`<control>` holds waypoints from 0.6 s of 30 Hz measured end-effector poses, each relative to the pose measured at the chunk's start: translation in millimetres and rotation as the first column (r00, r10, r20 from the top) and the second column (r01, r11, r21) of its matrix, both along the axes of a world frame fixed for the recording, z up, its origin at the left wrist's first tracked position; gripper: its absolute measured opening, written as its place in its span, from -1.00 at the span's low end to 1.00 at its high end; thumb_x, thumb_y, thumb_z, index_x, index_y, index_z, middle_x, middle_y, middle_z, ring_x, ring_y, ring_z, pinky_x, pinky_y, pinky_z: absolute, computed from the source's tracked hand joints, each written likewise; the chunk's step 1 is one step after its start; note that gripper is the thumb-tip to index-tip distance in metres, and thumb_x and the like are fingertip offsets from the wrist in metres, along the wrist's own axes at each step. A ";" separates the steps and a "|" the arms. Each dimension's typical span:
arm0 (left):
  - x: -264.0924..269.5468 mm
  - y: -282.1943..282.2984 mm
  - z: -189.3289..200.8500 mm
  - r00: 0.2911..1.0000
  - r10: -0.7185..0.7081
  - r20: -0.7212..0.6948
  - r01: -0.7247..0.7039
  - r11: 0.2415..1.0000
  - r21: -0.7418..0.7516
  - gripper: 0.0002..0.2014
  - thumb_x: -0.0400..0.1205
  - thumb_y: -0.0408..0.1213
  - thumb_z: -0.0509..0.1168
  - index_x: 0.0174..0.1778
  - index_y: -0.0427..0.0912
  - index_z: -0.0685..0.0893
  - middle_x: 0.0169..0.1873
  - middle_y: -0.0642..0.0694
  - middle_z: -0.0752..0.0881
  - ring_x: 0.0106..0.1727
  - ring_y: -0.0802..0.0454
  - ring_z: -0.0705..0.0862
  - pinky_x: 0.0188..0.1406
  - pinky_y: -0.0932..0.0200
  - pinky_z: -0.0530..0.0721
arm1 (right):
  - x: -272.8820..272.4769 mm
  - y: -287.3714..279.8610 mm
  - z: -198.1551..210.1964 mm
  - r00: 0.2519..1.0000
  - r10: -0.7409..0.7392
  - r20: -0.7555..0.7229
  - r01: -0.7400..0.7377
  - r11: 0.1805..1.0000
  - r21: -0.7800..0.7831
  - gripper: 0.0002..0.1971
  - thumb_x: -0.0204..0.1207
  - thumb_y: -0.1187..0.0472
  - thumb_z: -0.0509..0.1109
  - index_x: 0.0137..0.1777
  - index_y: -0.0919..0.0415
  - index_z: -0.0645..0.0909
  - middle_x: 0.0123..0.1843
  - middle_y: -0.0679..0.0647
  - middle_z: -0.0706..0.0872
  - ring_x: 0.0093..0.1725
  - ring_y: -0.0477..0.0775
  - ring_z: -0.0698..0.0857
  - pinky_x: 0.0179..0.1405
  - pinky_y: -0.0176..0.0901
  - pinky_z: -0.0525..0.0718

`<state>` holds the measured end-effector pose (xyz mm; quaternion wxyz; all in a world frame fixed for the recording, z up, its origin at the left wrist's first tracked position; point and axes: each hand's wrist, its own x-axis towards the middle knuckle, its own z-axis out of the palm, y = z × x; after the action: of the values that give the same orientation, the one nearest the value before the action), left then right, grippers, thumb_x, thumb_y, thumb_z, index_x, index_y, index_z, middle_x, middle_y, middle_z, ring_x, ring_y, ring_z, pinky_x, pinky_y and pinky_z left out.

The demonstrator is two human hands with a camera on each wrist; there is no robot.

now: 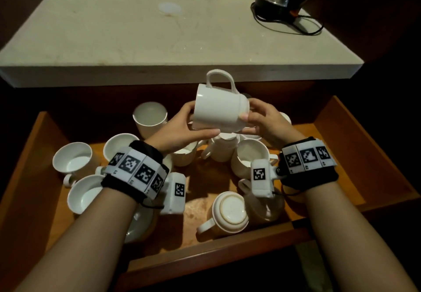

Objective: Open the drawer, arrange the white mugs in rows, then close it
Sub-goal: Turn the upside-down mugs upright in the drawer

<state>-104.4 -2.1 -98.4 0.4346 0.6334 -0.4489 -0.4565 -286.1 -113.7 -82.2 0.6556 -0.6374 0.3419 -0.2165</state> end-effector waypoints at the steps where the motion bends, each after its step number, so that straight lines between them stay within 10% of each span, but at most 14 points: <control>1: -0.7 0.2 -0.3 1.000 0.020 -0.007 -0.020 0.999 -0.041 -0.18 0.42 -0.31 0.51 0.55 -0.10 0.23 0.30 0.03 0.54 0.33 0.09 0.56 0.29 0.15 0.61 | 1.1 0.2 -3.3 1.000 0.010 0.026 -0.011 1.000 0.028 -0.44 0.06 0.12 0.54 0.11 0.14 0.54 -0.03 0.01 0.73 -0.05 -0.04 0.77 -0.11 -0.18 0.80; 7: 7.9 2.4 -2.1 0.995 0.056 -0.078 -0.066 0.989 -0.136 -0.15 0.28 -0.37 0.56 0.46 -0.06 0.30 0.19 0.14 0.54 0.26 0.18 0.58 0.13 0.27 0.67 | 2.9 -0.4 -10.4 0.987 0.155 0.034 -0.158 0.983 0.091 -0.47 0.27 0.31 0.42 0.29 0.21 0.46 0.08 0.04 0.70 0.06 -0.06 0.75 0.01 -0.31 0.75; 11: 6.8 2.0 -2.0 0.994 0.079 -0.082 -0.090 0.985 -0.144 -0.19 0.27 -0.46 0.58 0.36 -0.02 0.32 0.13 0.18 0.51 0.17 0.25 0.55 0.12 0.28 0.62 | -6.1 -7.7 -14.0 0.938 0.326 -0.117 -0.320 0.945 0.061 -0.39 0.24 -0.07 0.61 0.28 0.00 0.53 0.23 -0.02 0.72 0.31 0.05 0.68 0.16 -0.29 0.70; 15: 4.5 1.0 -4.3 0.998 -0.027 0.051 0.033 0.993 -0.117 -0.17 0.24 -0.53 0.60 0.30 0.03 0.31 0.11 0.24 0.49 0.24 0.21 0.51 0.10 0.44 0.51 | -1.9 -8.4 -4.7 0.979 0.162 -0.123 -0.166 0.986 -0.024 -0.07 -0.01 -0.58 0.35 0.32 -0.03 0.49 0.17 -0.09 0.69 0.13 -0.15 0.74 0.02 -0.34 0.72; 18: 0.7 1.9 -7.7 0.979 -0.119 0.168 0.132 0.989 -0.068 -0.13 0.21 -0.51 0.62 0.34 -0.02 0.32 0.18 0.15 0.50 0.35 0.15 0.45 0.24 0.38 0.47 | 3.1 -2.1 -7.9 0.947 0.135 -0.290 -0.195 0.962 -0.190 -0.52 0.51 -0.29 0.16 0.17 0.05 0.61 0.01 -0.04 0.71 0.12 -0.01 0.73 -0.05 -0.23 0.69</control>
<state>-103.7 -0.2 -106.1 0.3913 0.6215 -0.5398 -0.4114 -283.0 -115.8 -90.0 0.5446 -0.7551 0.3493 -0.1059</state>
